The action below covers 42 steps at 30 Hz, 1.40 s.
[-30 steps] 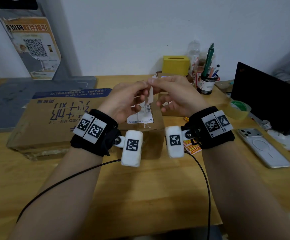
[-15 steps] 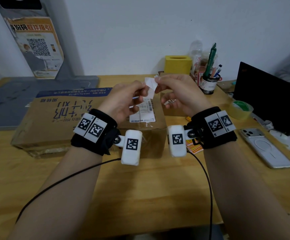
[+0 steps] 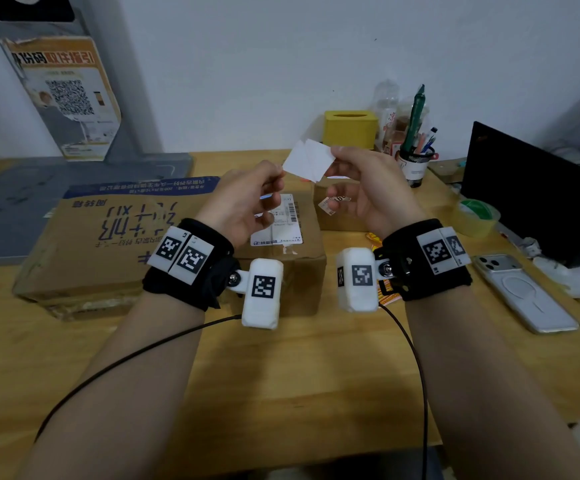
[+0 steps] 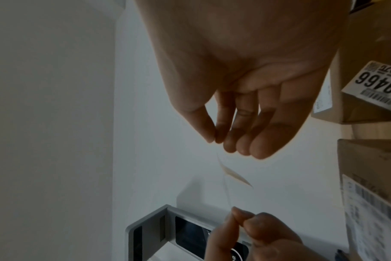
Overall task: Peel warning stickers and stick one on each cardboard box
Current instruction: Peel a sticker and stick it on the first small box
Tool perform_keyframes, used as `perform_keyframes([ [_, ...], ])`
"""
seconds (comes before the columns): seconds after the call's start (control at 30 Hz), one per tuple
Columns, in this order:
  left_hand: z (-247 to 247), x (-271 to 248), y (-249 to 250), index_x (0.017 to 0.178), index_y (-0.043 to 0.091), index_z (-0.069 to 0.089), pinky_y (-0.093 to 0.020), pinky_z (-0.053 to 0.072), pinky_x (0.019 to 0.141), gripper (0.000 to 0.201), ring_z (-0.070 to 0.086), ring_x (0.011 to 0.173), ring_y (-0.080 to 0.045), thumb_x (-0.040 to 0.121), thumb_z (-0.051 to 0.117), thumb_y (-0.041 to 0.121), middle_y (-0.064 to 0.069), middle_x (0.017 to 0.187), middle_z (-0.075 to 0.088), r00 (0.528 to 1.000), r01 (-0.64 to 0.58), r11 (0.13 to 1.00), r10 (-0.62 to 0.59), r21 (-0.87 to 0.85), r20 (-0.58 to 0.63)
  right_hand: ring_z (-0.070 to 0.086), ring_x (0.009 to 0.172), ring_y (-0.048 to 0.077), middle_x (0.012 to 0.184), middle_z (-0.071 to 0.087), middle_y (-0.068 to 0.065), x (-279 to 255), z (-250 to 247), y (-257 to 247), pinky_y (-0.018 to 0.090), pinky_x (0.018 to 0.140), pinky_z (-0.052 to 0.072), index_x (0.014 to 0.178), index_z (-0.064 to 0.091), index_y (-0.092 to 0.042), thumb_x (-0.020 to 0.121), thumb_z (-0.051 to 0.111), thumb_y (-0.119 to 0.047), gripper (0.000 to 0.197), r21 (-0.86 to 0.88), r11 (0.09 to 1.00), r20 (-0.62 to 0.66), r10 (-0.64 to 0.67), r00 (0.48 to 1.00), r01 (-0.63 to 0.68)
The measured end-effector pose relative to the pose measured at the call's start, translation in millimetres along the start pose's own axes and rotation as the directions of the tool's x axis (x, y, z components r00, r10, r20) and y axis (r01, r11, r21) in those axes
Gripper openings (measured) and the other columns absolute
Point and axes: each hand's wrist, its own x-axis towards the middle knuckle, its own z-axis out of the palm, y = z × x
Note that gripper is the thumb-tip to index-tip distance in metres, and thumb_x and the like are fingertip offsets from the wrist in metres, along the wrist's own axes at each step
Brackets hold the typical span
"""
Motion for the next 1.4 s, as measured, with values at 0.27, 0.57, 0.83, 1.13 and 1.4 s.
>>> perform_keyframes([
  [0.27,23,2,-2,0.076,0.019,0.063,-0.023,0.035,0.051,0.014,0.053,0.056,-0.009,0.09,0.063,0.022,0.006,0.07,0.06,0.999,0.006,1.0,-0.006,-0.025,0.032,0.055,0.049,0.018,0.085,0.064,0.009,0,-24,-2,0.03,0.046,0.051,0.103,0.066,-0.003,0.097,0.061,-0.019,0.018,0.221,0.974,-0.197,0.004,0.98,0.04],
  [0.57,43,3,-5,0.09,0.014,0.066,-0.021,0.04,0.048,0.007,0.056,0.056,-0.011,0.093,0.062,0.019,0.003,0.071,0.061,0.998,0.038,0.999,-0.039,0.028,0.058,0.054,0.045,0.019,0.072,0.064,0.005,2,-41,-6,0.03,0.046,0.051,0.1,0.066,-0.006,0.096,0.061,-0.016,0.013,0.123,0.986,-0.348,-0.065,0.935,0.115],
  [0.83,53,-3,0,0.109,0.011,0.069,-0.025,0.05,0.054,0.015,0.068,0.07,-0.016,0.096,0.062,0.015,-0.004,0.095,0.075,0.985,0.065,0.977,-0.096,0.203,0.144,0.053,0.043,0.018,0.07,0.063,0.002,5,-37,-6,0.029,0.045,0.05,0.09,0.066,-0.009,0.093,0.065,-0.018,0.009,-0.159,0.977,-0.321,-0.188,0.928,0.143],
  [1.13,21,-8,13,0.104,0.021,0.079,-0.031,0.045,0.07,0.018,0.068,0.086,-0.015,0.093,0.065,0.018,0.001,0.109,0.077,0.984,-0.165,0.944,0.137,0.288,0.113,0.055,0.046,0.024,0.074,0.064,0.006,1,9,-3,0.032,0.046,0.051,0.078,0.065,-0.011,0.093,0.07,-0.019,0.018,-0.262,0.96,-0.073,-0.122,0.99,0.099],
  [1.4,-10,-12,10,0.098,0.023,0.077,-0.033,0.045,0.074,0.01,0.066,0.086,-0.014,0.09,0.071,0.02,0.006,0.087,0.076,0.99,-0.141,0.954,0.129,0.266,0.062,0.056,0.046,0.016,0.073,0.068,0.002,-6,37,7,0.026,0.045,0.048,0.098,0.077,-0.003,0.094,0.073,-0.037,0.034,-0.34,0.935,0.078,-0.082,0.994,0.104],
])
